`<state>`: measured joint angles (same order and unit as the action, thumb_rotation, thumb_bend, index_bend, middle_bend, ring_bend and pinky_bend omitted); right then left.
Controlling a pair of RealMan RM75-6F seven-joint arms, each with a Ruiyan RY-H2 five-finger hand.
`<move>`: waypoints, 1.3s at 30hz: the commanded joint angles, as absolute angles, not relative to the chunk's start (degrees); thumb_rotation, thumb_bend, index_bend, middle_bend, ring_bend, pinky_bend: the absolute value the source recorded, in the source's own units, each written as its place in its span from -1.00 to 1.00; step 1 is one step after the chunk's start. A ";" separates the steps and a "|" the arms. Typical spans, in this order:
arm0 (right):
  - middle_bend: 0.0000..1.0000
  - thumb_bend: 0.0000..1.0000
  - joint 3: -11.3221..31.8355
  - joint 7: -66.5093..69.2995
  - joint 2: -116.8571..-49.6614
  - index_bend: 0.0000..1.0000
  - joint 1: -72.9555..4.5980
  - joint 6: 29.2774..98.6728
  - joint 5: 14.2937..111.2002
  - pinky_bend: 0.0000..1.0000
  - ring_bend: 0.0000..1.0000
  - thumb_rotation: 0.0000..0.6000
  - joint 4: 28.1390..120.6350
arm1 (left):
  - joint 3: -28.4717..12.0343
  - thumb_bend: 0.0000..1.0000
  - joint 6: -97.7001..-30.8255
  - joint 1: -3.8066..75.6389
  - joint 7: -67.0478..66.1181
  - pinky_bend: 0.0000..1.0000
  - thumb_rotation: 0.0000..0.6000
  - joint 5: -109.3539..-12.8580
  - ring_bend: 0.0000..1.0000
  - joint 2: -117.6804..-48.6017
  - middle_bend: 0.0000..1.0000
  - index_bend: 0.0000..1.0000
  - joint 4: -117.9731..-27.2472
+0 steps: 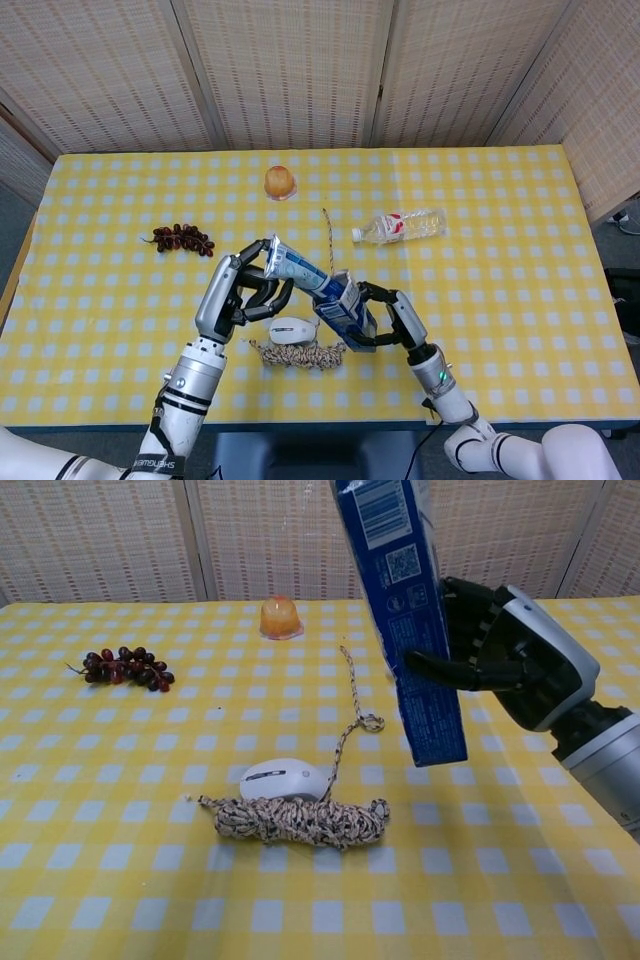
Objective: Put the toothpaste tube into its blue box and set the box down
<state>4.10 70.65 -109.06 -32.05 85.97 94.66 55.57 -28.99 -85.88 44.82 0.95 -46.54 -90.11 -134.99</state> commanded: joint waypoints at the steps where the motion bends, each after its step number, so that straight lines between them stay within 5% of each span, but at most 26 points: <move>1: -0.12 -0.50 4.02 70.47 -108.91 0.09 -31.95 85.83 94.59 0.15 -0.09 1.00 55.64 | -27.81 -0.11 -85.77 44.69 -0.10 1.00 1.00 -48.53 1.00 -91.06 1.00 0.69 -134.99; 3: -0.12 -0.50 4.07 70.50 -108.85 0.09 -31.91 85.67 94.41 0.15 -0.09 1.00 55.68 | -26.92 -0.21 -85.18 44.67 -0.67 1.00 1.00 -49.56 1.00 -91.41 1.00 0.42 -134.99; 8: -0.12 -0.49 4.02 70.32 -108.80 0.09 -31.88 85.67 94.48 0.15 -0.09 1.00 55.85 | -25.59 -0.56 -82.71 44.60 -1.24 1.00 1.00 -49.84 1.00 -91.26 1.00 -0.70 -134.99; 11: -0.12 -0.49 3.99 70.14 -108.71 0.09 -31.80 85.74 94.50 0.15 -0.09 1.00 56.08 | -25.90 -0.62 -81.62 44.64 -1.39 1.00 1.00 -49.06 1.00 -90.98 1.00 -0.94 -134.99; 23: -0.11 -0.49 3.86 70.14 -108.45 0.10 -31.71 85.83 94.67 0.15 -0.09 1.00 56.42 | -26.97 -0.65 -80.81 44.60 -2.61 1.00 1.00 -47.91 1.00 -91.05 1.00 -1.00 -134.99; 32: -0.11 -0.49 3.26 77.87 -110.05 0.10 -31.15 86.68 94.69 0.15 -0.09 1.00 54.19 | -19.88 -0.64 -83.93 45.62 -12.62 1.00 1.00 -59.24 0.98 -96.09 0.96 -1.00 -133.48; 39: -0.14 -0.49 3.77 81.50 -108.80 0.10 -30.55 88.79 94.78 0.10 -0.09 1.00 53.38 | -21.23 -0.64 -86.36 42.64 -11.79 0.87 1.00 -61.59 0.37 -94.61 0.44 -1.00 -129.16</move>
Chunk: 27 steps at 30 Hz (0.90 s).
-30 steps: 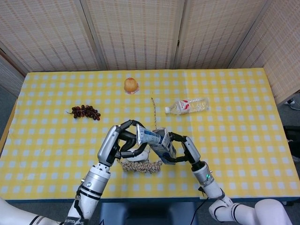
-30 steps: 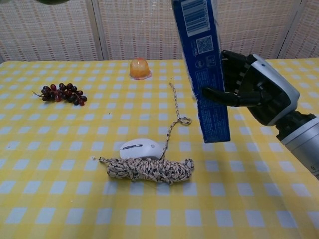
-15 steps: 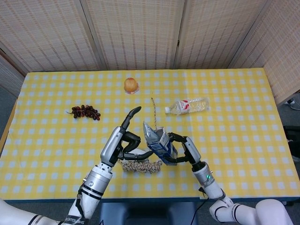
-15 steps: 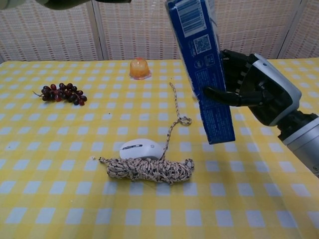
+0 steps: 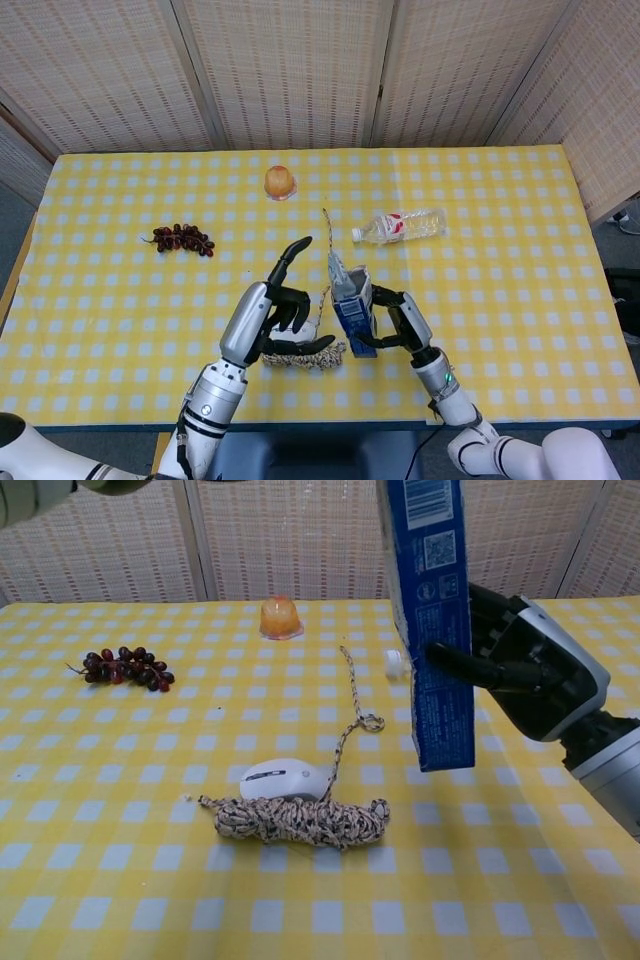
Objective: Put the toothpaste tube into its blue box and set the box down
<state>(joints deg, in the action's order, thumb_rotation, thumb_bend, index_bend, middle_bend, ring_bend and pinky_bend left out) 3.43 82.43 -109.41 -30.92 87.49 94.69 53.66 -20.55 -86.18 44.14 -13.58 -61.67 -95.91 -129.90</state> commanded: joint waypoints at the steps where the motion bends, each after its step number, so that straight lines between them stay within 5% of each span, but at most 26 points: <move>1: -0.15 -0.49 3.82 80.98 -108.59 0.10 -30.58 88.88 94.85 0.09 -0.09 1.00 53.62 | -21.52 -0.64 -86.05 42.18 -10.92 0.86 1.00 -61.18 0.35 -93.99 0.44 -1.00 -129.17; 22: -0.26 -0.49 2.94 81.55 -110.44 -0.01 -30.44 87.30 94.62 0.03 -0.18 1.00 50.18 | -22.05 -0.64 -81.25 39.34 -7.53 0.85 1.00 -60.44 0.34 -89.74 0.43 -1.00 -129.82; 24: -0.28 -0.49 3.14 83.70 -110.99 -0.03 -30.35 87.61 94.40 0.03 -0.18 1.00 49.66 | -21.38 -0.64 -80.52 39.26 -7.98 0.80 1.00 -60.33 0.27 -89.39 0.37 -1.00 -129.97; 27: -0.28 -0.49 3.17 84.61 -111.55 -0.03 -30.36 87.44 94.24 0.03 -0.19 1.00 48.84 | -20.08 -0.63 -79.02 38.86 -8.87 0.45 1.00 -59.73 -0.06 -87.61 -0.04 -1.00 -130.76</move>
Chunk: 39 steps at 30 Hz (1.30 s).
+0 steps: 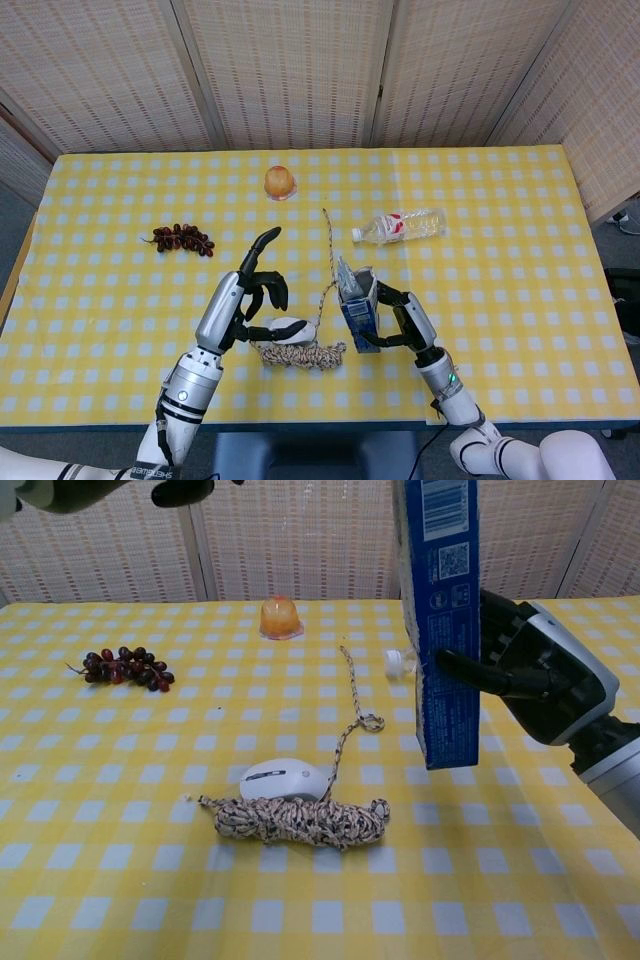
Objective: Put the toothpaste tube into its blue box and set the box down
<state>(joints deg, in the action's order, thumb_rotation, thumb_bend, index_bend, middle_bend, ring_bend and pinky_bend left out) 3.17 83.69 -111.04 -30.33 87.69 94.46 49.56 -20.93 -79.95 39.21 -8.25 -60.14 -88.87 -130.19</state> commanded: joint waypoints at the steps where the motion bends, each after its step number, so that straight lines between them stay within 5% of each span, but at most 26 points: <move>1: -0.28 -0.49 3.19 85.16 -111.49 -0.03 -30.41 87.07 94.07 0.03 -0.19 1.00 48.82 | -19.76 -0.63 -78.90 38.64 -9.05 0.37 1.00 -60.26 -0.12 -87.10 -0.14 -1.00 -130.81; 6: -0.28 -0.49 3.48 86.23 -111.18 -0.03 -30.34 86.64 93.55 0.03 -0.19 1.00 48.20 | -16.29 -0.63 -79.13 36.82 -9.12 0.67 1.00 -67.56 0.22 -85.69 0.18 -1.00 -129.55; 14: -0.27 -0.49 3.33 84.69 -110.42 -0.03 -30.12 87.57 94.09 0.03 -0.19 1.00 47.99 | -14.91 -0.64 -78.22 35.98 -9.75 0.68 1.00 -68.67 0.23 -84.96 0.21 -1.00 -129.22; 22: -0.24 -0.49 0.57 65.98 -104.32 -0.03 -30.43 84.61 96.28 0.03 -0.19 1.00 46.25 | -13.32 -0.64 -78.78 33.19 -9.62 0.67 1.00 -70.99 0.22 -80.51 0.22 -1.00 -127.26; 24: -0.23 -0.49 -0.58 61.79 -101.47 -0.03 -30.02 83.35 96.58 0.03 -0.19 1.00 47.27 | -12.52 -0.64 -79.07 32.60 -11.45 0.58 1.00 -72.63 0.14 -78.94 0.18 -0.98 -124.80; 28: -0.23 -0.49 -2.82 55.89 -95.33 -0.03 -29.05 80.30 96.57 0.03 -0.19 1.00 50.57 | -9.46 -0.62 -78.28 31.30 -14.31 -0.08 1.00 -75.70 -0.30 -75.56 -0.18 -0.67 -118.92; 32: -0.23 -0.49 -5.12 49.06 -88.74 -0.03 -28.53 76.00 96.29 0.03 -0.18 1.00 54.84 | -6.50 -0.61 -77.21 29.79 -16.59 -0.56 1.00 -76.71 -0.62 -73.02 -0.48 -0.67 -111.05; 39: -0.23 -0.49 -6.50 38.07 -81.33 -0.03 -28.40 70.25 94.78 -0.05 -0.18 1.00 60.48 | -3.99 -0.63 -79.24 26.68 -19.25 -0.96 1.00 -78.16 -0.95 -73.83 -0.80 -0.77 -98.02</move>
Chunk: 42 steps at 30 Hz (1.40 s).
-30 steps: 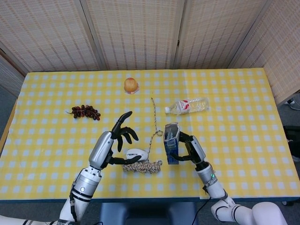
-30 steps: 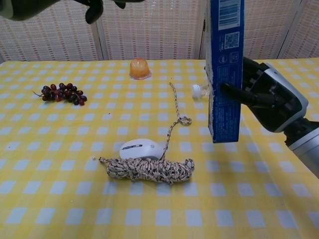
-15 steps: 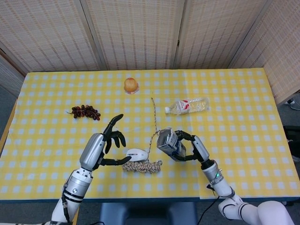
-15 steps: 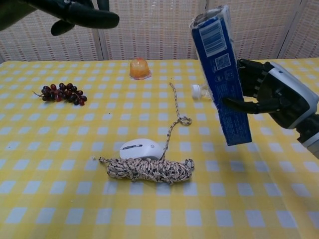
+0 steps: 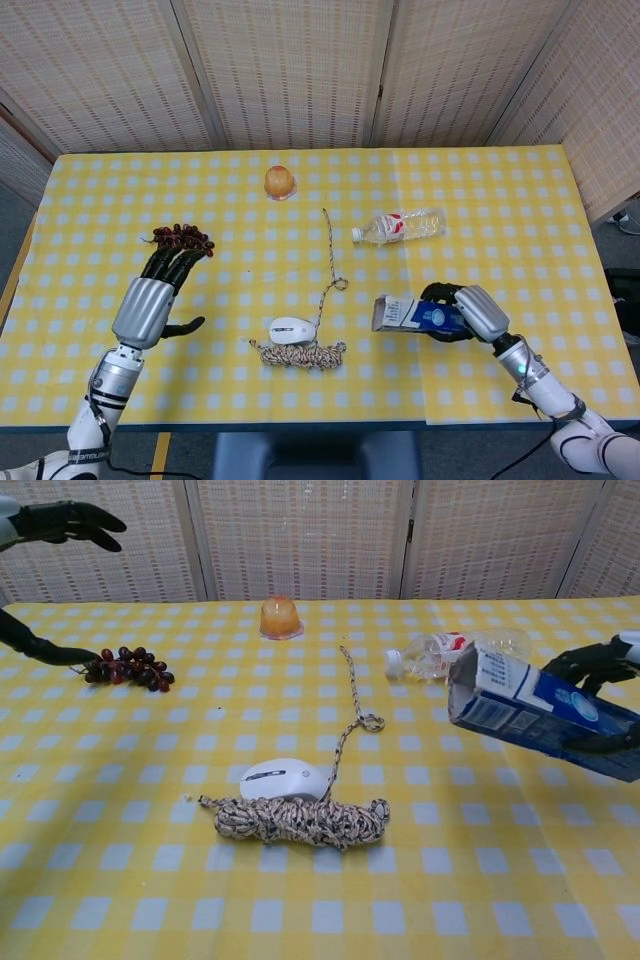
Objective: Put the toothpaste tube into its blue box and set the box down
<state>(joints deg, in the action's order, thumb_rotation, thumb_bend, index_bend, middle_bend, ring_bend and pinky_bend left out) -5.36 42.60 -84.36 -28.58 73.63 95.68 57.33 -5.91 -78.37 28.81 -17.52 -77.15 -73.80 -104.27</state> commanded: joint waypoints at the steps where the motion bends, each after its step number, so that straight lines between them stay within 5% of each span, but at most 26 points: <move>1: -0.23 -0.49 -6.63 36.93 -80.83 -0.03 -28.47 69.41 94.59 -0.06 -0.18 1.00 60.88 | -3.85 -0.63 -79.31 26.36 -18.97 -0.98 1.00 -78.20 -0.97 -74.05 -0.82 -0.79 -96.81; 11: -0.37 -0.49 -6.93 32.28 -81.46 -0.09 -28.55 63.92 93.07 -0.19 -0.30 1.00 59.53 | -4.14 -0.63 -79.04 24.28 -13.73 -1.00 1.00 -78.47 -1.00 -75.04 -0.86 -0.84 -91.21; 16: -0.90 -0.50 -5.59 30.94 -82.80 -0.54 -27.79 65.86 92.65 -0.47 -0.62 1.00 57.31 | -4.53 -0.65 -77.50 24.03 -15.40 -1.00 1.00 -76.93 -1.00 -74.37 -0.94 -0.92 -92.52; 19: -1.00 -0.49 -5.22 29.67 -81.79 -0.88 -27.52 65.35 91.88 -0.67 -0.80 1.00 58.42 | -4.85 -0.68 -77.66 23.69 -15.37 -1.00 1.00 -76.89 -1.00 -74.29 -0.95 -0.96 -92.74; 22: -1.00 -0.50 -5.03 28.90 -80.45 -1.00 -27.29 65.17 91.46 -0.79 -0.89 1.00 60.38 | -4.97 -0.69 -77.39 23.47 -15.00 -1.00 1.00 -76.78 -1.00 -74.04 -0.96 -0.97 -92.93; 27: -1.00 -0.50 -4.05 23.06 -73.43 -1.00 -23.59 73.38 91.69 -0.98 -0.99 1.00 69.38 | -3.37 -0.69 -78.76 21.64 -15.77 -1.00 1.00 -78.97 -1.00 -71.10 -1.00 -0.97 -94.05; 34: -1.00 -0.50 -4.07 -10.64 -64.06 -1.00 -11.75 88.04 87.27 -1.00 -1.00 1.00 89.99 | 1.05 -0.69 -84.50 15.68 -14.16 -1.00 1.00 -83.59 -1.00 -69.62 -1.00 -0.97 -90.62; 42: -1.00 -0.50 -4.23 -9.98 -66.23 -1.00 -3.54 99.63 90.60 -1.00 -1.00 1.00 89.65 | 3.04 -0.69 -87.95 10.02 -8.52 -1.00 1.00 -84.01 -1.00 -69.67 -1.00 -0.97 -87.05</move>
